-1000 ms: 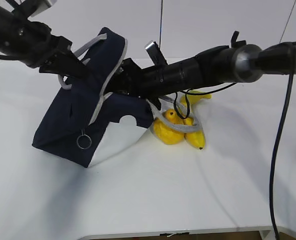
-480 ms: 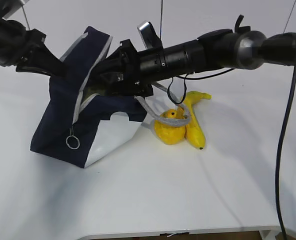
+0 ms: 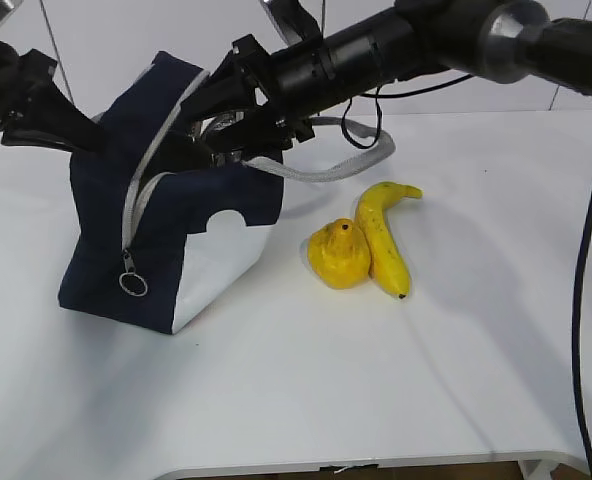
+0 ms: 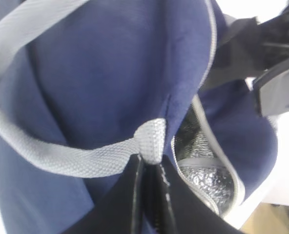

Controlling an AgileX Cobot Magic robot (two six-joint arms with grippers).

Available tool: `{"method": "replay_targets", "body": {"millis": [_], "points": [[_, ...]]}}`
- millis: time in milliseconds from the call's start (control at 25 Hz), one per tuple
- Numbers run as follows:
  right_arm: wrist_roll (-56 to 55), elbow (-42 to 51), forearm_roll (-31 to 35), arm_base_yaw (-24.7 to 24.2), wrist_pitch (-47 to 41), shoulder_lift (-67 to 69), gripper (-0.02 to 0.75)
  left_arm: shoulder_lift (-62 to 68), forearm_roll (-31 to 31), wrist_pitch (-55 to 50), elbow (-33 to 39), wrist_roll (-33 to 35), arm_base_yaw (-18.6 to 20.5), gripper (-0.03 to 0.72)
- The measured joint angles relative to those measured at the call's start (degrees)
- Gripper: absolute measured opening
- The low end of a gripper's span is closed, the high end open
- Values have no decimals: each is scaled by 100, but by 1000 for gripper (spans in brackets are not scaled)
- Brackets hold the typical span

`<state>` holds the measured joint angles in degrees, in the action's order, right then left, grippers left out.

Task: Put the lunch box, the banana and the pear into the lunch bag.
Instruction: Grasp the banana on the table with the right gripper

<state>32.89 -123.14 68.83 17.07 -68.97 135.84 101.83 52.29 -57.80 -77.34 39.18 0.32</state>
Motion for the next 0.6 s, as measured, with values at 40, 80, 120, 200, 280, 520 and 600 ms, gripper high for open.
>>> {"method": "replay_targets", "body": {"millis": [40,80,120,200,280,520,600], "points": [[-163,-139,-268,0,-11,0,579,0,0,-13,0,-20,13,-3],[-340,-306,-496,0,-36,0,579,0,0,-25,0,-43,23,-3],[-492,-478,-778,0,-68,0,579,0,0,-26,0,-58,26,-3],[-861,-780,-1305,0,-87,0,579,0,0,-35,0,-101,26,-3],[-1167,-1067,-1826,14,-117,-12,579,0,-27,-35,0,-151,26,-3],[-1509,-1337,-2485,172,-209,-318,579,91,-380,20,-9,-523,26,-3],[-1490,-1349,-2259,224,-243,-415,579,163,-405,20,-9,-561,26,-3]]}}
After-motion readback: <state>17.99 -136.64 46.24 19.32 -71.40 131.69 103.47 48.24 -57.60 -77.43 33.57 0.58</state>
